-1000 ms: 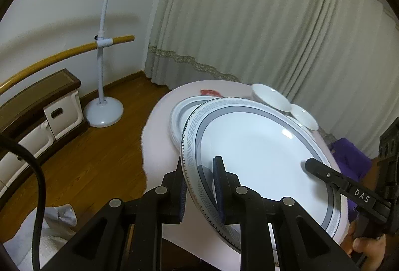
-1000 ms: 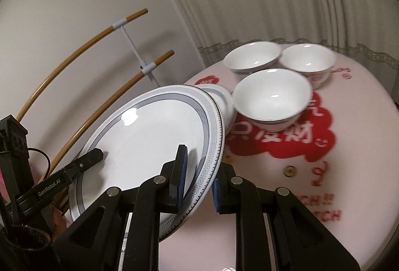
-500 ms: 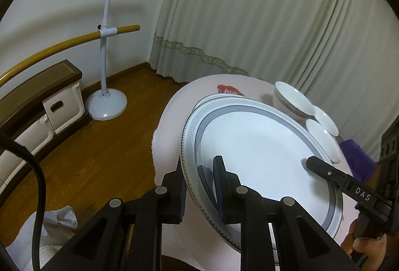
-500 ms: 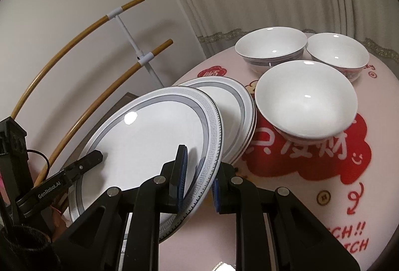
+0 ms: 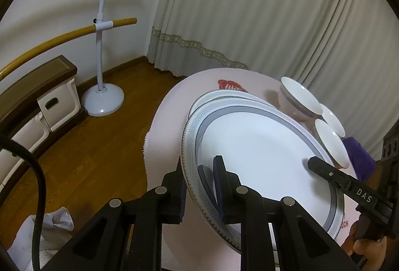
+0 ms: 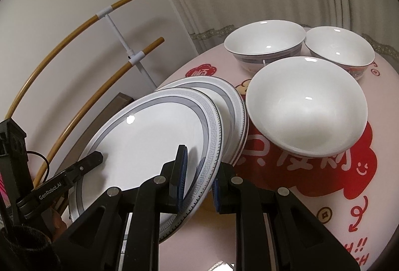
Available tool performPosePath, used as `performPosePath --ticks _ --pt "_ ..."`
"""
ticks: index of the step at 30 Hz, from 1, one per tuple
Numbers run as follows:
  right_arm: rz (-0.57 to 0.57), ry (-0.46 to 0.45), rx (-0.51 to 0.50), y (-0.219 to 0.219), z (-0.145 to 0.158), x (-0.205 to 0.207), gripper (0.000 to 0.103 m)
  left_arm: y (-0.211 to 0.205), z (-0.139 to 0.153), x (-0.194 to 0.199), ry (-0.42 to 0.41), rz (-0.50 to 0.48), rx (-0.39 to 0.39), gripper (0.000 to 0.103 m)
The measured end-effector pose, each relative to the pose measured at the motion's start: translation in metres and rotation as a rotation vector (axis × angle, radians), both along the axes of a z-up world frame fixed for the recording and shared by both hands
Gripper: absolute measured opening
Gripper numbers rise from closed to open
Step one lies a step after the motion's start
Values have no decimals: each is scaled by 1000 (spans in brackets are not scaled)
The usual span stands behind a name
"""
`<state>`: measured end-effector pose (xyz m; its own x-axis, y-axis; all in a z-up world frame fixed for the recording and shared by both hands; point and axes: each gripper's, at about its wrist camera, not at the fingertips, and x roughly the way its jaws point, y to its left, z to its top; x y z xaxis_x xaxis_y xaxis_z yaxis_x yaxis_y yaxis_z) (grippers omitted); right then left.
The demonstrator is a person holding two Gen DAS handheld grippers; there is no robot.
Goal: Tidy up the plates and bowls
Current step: 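Carry the plate with both grippers over the stack of grey-rimmed plates, then lower the held plate onto the plate stack with both grippers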
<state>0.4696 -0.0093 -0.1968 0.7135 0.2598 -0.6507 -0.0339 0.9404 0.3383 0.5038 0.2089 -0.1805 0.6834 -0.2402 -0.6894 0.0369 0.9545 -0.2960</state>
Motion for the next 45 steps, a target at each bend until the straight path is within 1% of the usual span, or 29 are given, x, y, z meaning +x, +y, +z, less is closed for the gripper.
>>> performPosePath --ticks 9,14,19,25,34,45 --pt "-19 12 4 1 -1 5 18 -6 -8 23 21 -1 -2 16" --pt "-46 33 -13 5 1 8 18 -7 -12 33 34 3 2 17" --pt "-56 52 -25 11 3 11 18 -5 -15 40 55 5 -17 17" --pt "-66 73 -66 20 9 13 20 -5 -15 41 62 6 -9 17" --pt "-84 115 -114 26 12 18 21 -9 -10 43 76 -1 13 19" --pt "-113 153 -210 36 16 22 24 -11 -4 45 86 -3 22 20"
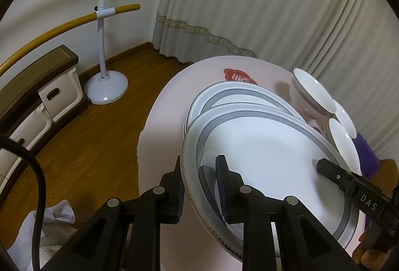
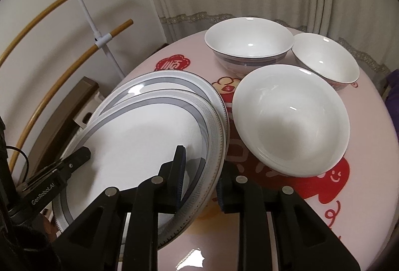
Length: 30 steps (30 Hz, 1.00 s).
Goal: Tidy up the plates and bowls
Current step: 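Lower the held plate onto the plate stack with both grippers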
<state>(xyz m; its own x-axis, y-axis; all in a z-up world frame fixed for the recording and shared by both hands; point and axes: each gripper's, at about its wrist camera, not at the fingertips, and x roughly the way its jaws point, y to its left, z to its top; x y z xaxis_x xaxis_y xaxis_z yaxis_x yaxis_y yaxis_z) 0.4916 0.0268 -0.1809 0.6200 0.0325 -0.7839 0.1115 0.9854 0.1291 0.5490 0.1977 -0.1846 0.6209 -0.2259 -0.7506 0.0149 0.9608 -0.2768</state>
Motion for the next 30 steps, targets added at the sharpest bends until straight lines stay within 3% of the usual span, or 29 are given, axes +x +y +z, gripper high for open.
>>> performPosePath --ticks 9,21,30 --pt "-17 17 -99 11 -3 0 33 -4 4 -4 -12 -6 20 20" --pt "-39 18 -35 3 -13 -2 36 -9 9 -10 -29 -9 64 20" --pt "-34 -9 -42 5 -14 -8 40 -15 11 -12 -36 -12 81 20"
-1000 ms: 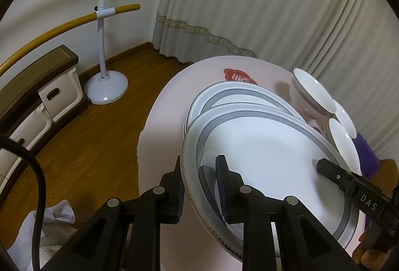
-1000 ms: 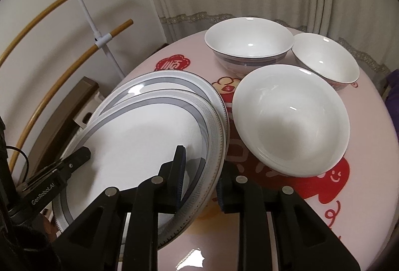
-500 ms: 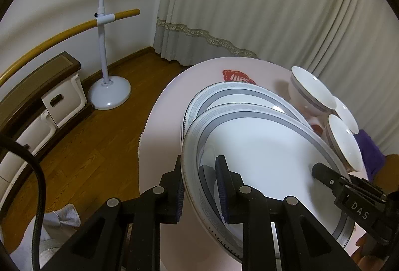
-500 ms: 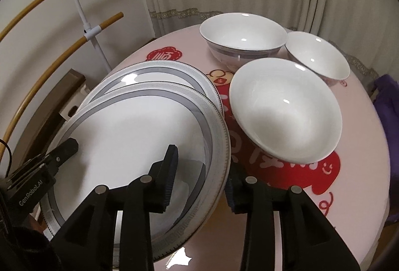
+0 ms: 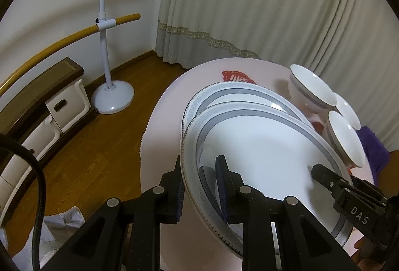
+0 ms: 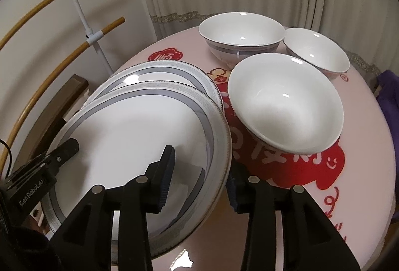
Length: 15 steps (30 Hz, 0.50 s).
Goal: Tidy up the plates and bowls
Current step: 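Lower the held plate onto the plate stack with both grippers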
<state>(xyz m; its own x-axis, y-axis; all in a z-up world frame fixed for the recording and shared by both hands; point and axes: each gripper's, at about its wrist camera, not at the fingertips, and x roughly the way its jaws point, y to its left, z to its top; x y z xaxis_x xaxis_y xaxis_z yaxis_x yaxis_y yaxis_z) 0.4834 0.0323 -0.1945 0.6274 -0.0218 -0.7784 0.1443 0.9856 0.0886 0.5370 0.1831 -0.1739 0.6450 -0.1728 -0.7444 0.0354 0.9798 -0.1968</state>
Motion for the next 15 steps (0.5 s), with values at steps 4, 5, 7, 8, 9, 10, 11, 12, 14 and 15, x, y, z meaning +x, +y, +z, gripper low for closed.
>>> performPosePath --ticks 4,5,7,8,9,10,11,12,14,15 --pt "6 -21 28 0 -1 -6 43 -2 0 1 -1 2 1 20" --pt "9 -26 40 -2 -2 -6 43 -2 0 1 -1 2 3 20" --pt "11 -29 60 -5 -3 -7 43 -4 -1 0 -1 2 7 21" --pt "9 -31 72 -6 -3 -6 43 -6 -1 0 -1 1 12 21" --pt "9 -32 77 -7 -3 -5 44 -7 -1 0 1 -1 18 22" --pt "10 -36 87 -9 -4 -5 44 -9 -1 0 1 -4 23 22" --pt "10 -39 92 -10 -4 -6 44 -11 -1 0 0 -6 26 23" --pt "11 -42 99 -11 -5 -6 44 -12 -1 0 -2 -5 32 24" --pt "12 -47 113 -13 -6 -5 44 -13 -2 0 -3 -2 32 24" --pt "12 -49 118 -14 -6 -6 44 -13 -3 1 -3 -2 30 24"
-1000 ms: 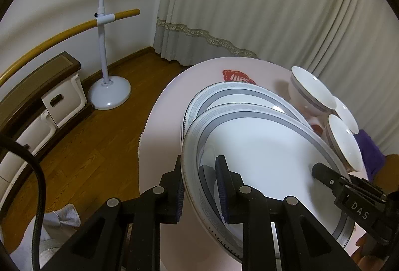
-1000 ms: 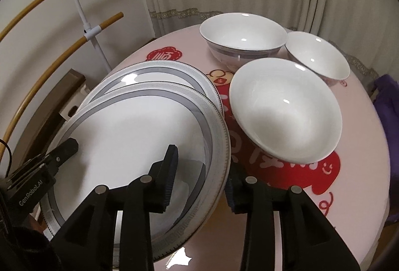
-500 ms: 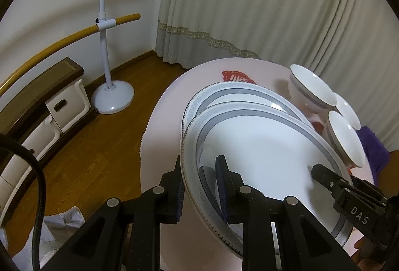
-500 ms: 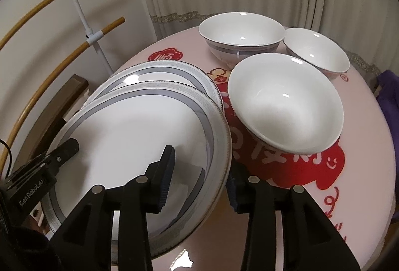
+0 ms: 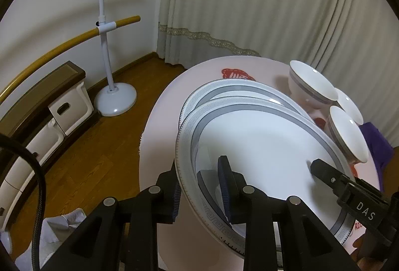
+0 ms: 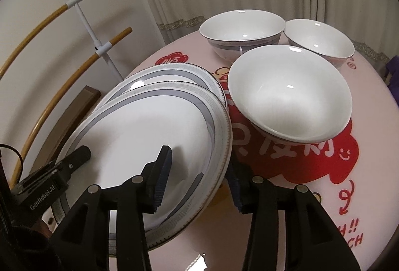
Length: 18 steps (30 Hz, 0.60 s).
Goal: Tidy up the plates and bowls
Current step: 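Lower the held plate onto the plate stack with both grippers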
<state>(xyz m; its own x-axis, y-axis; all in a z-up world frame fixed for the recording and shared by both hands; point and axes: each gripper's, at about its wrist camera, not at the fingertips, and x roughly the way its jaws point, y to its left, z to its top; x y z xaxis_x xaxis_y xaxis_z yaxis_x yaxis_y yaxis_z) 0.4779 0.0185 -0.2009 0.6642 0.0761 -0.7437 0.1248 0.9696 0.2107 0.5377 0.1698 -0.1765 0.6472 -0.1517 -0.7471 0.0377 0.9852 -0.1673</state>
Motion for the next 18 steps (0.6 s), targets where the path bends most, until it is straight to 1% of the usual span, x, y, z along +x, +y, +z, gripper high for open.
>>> performPosePath --ticks 5,9,12,16,18 --pt "4 -10 23 -3 -2 2 44 -1 -1 1 -3 11 5 24" --pt "4 -22 21 -6 -5 5 46 -4 -3 -1 -10 17 11 24" --pt "2 -27 25 -8 -7 7 50 -5 -4 -1 -14 21 11 25" --pt "2 -29 25 -9 -10 9 50 -6 -4 0 -12 27 19 27" --pt "-3 -31 24 -9 -11 9 50 -7 -7 1 -9 25 22 30"
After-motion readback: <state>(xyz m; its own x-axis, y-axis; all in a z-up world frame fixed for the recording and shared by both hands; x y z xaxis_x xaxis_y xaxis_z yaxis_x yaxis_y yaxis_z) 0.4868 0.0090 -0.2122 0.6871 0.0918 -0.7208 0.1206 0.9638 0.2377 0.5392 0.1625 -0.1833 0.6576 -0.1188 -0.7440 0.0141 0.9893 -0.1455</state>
